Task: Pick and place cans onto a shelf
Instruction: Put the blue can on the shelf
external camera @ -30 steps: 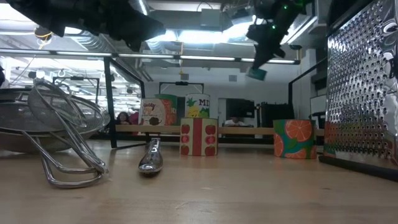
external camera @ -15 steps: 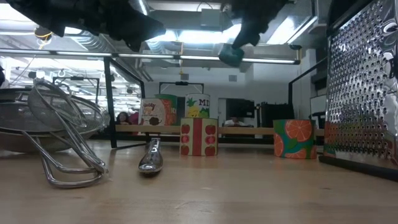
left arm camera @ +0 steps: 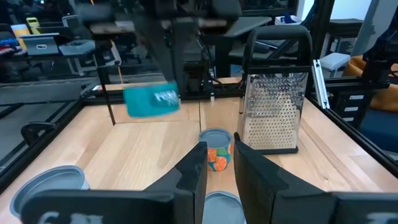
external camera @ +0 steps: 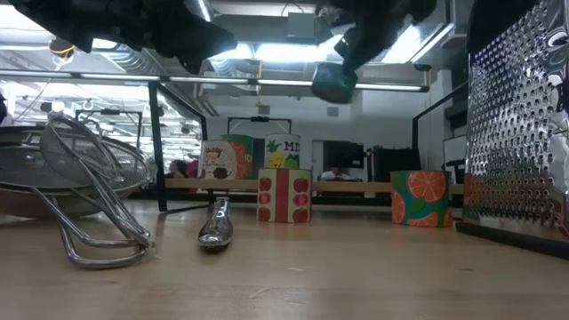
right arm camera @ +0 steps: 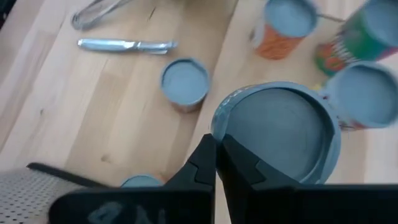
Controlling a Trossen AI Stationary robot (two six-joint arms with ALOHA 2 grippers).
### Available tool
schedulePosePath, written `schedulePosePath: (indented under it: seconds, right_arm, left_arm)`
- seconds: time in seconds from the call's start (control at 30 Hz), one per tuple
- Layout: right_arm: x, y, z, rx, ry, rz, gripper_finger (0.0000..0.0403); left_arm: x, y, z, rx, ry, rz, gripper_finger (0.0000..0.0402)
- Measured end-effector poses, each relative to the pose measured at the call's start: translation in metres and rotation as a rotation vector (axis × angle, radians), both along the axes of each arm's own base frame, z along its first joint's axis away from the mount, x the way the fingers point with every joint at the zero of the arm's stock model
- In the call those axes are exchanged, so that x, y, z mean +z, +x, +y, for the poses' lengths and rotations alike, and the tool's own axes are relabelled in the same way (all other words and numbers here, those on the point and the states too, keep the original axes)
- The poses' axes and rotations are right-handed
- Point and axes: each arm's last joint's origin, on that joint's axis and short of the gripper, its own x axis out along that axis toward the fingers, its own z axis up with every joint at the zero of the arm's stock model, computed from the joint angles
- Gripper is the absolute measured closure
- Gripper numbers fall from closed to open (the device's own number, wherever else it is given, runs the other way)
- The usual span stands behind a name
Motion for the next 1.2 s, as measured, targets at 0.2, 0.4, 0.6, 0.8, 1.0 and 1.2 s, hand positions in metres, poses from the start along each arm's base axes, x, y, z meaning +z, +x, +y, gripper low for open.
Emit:
schedulePosePath:
  seconds: [0.2,0.4,0.6,0.8,1.0,1.2]
  right_arm:
    - [-0.025,0.0,0.01,0.055,-0.012,0.011,0.0389]
    - [-0.046,0.002,0.014,0.082,-0.015,0.039,0.0389]
    - [-0.069,0.006,0.011,0.059,-0.061,0.124,0.0389]
    - [-0.089,0.008,0.011,0.127,-0.089,0.189,0.0389]
    - [-0.098,0.01,0.007,0.118,-0.153,0.226,0.0389]
    - [-0.106,0.012,-0.003,0.088,-0.154,0.259,0.0389]
  left_arm:
    - [0.0,0.0,0.0,0.0,-0.002,0.0,0.0329]
    - [0.0,0.0,0.0,0.0,-0.002,0.0,0.0329]
    - [0.0,0.0,0.0,0.0,-0.002,0.001,0.0329]
    - [0.0,0.0,0.0,-0.001,-0.002,0.003,0.0329]
    - [0.0,0.0,0.0,-0.004,-0.002,0.003,0.0329]
    - [0.0,0.0,0.0,-0.004,-0.002,0.003,0.0329]
